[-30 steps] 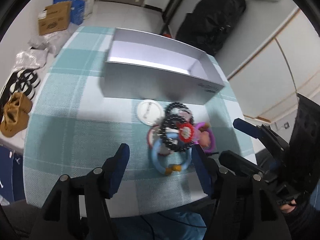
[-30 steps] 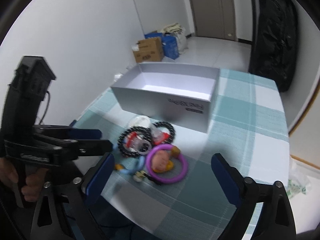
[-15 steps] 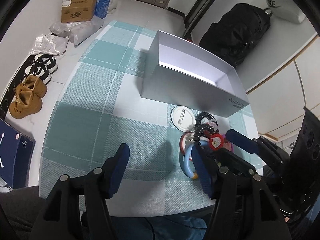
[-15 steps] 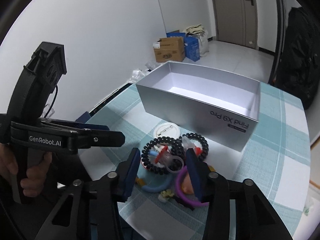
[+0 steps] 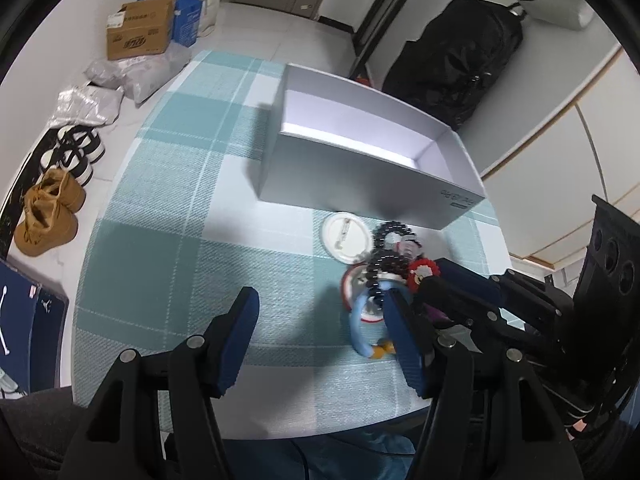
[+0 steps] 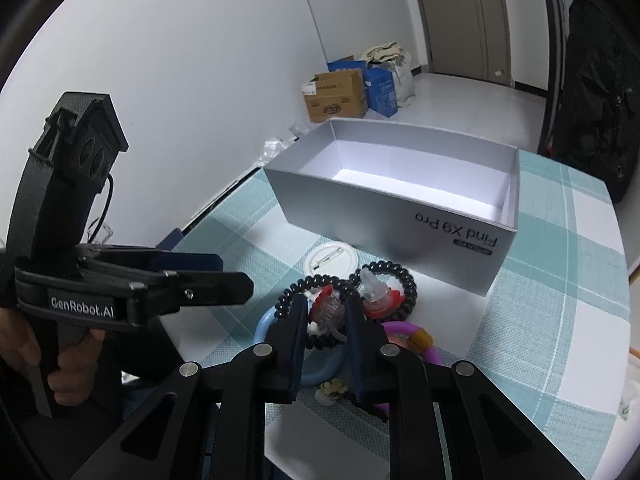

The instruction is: Organize jewelry

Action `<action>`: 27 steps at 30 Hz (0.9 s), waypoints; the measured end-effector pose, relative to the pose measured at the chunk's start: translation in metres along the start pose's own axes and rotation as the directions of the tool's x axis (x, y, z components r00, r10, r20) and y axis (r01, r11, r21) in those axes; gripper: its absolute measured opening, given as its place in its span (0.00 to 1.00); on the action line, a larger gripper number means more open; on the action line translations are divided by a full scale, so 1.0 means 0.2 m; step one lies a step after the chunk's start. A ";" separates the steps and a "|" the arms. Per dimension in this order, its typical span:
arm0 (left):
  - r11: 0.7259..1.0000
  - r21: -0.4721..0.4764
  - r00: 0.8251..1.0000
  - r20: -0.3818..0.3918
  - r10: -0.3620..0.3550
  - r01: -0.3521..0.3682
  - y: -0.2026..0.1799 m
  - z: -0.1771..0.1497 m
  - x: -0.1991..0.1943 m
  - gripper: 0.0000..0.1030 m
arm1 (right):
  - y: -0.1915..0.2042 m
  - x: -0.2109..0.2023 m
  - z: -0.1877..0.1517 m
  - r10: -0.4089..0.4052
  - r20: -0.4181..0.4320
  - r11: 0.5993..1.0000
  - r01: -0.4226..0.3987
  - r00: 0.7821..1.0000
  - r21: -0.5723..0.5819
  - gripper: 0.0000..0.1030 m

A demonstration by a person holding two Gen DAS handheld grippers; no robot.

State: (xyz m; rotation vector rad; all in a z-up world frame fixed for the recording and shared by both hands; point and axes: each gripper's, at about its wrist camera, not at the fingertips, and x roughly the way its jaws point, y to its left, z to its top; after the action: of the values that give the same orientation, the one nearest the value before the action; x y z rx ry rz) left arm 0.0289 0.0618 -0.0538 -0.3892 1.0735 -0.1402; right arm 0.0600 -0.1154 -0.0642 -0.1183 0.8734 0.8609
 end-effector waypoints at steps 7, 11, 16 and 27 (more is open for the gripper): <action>0.994 0.108 1.000 0.012 -0.020 0.018 -0.11 -0.01 0.01 0.58 | -0.06 -0.09 0.03 0.006 0.061 0.998 -0.009 0.998 0.057 0.17; 0.986 0.164 1.000 -0.007 -0.015 0.015 -0.18 -0.01 0.06 0.58 | -0.14 -0.15 0.04 -0.001 0.094 0.993 -0.011 0.996 0.120 0.17; 0.973 0.231 0.999 -0.025 0.027 -0.020 -0.24 -0.02 0.11 0.58 | -0.21 -0.21 0.04 -0.009 0.122 0.987 -0.011 0.992 0.162 0.17; 0.958 0.276 0.996 0.001 0.084 -0.081 -0.26 -0.02 0.15 0.58 | -0.24 -0.25 0.02 0.001 0.145 0.984 -0.027 0.989 0.176 0.17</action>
State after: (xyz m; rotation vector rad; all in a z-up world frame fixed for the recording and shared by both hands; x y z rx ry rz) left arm 0.0441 0.0047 -0.0599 -0.0921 1.0618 -0.2150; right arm 0.0801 -0.1768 -0.0371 0.1054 0.8113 0.7903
